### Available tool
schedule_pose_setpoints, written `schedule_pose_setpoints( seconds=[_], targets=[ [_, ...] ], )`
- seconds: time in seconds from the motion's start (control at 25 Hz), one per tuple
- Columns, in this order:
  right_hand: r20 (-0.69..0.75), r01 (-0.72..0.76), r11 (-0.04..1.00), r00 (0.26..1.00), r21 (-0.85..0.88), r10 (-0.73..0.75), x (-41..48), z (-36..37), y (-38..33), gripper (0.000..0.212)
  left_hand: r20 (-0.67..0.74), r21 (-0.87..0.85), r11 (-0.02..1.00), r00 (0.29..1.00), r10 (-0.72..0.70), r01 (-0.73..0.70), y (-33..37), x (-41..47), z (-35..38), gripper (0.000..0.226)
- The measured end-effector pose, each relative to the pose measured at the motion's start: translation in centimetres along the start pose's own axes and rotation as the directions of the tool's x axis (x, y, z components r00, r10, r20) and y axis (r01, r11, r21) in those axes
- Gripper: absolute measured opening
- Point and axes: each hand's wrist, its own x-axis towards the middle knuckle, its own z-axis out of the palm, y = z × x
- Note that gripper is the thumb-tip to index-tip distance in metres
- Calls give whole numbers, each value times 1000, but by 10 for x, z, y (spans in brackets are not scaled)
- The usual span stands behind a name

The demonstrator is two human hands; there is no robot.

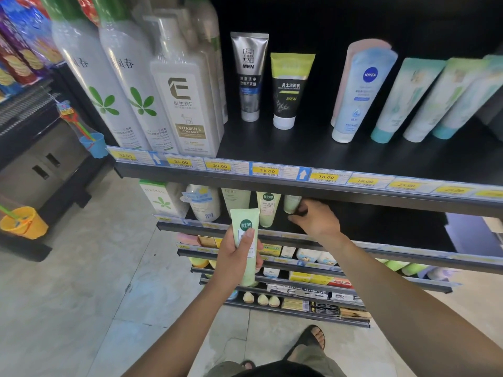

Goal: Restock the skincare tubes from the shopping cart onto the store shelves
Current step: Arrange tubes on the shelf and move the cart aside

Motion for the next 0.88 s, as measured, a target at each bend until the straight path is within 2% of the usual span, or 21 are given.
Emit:
schedule_pose_setpoints(
  seconds=[0.16,0.28,0.4,0.52,0.6,0.76,0.88],
  targets=[
    [7,13,1000,1000,25,-13,-20,-1,8,62,31,23,999,999,28,-29,0,-4,5,17],
    [-86,91,996,992,0,-91,-49,-7,11,50,49,78,996,998,27,-30,0,-7,11,20],
    [-144,194,967,975,164,-172,-85,-18,6,31,86,168,986,996,-8,-6,0,-8,17,25],
    [60,153,878,978,454,-202,-115,-18,-3,24,140,147,989,990,-23,2,4,-10,26,30],
    [145,145,843,956,518,-254,-127,-11,-4,27,163,130,991,986,-39,18,5,-10,32,33],
    [136,115,806,962,580,-236,-137,-6,-6,26,195,121,992,979,-65,42,2,-7,36,42],
    [130,119,814,964,568,-232,-138,-2,-8,24,221,124,991,972,-82,55,8,-10,38,35]
  ],
)
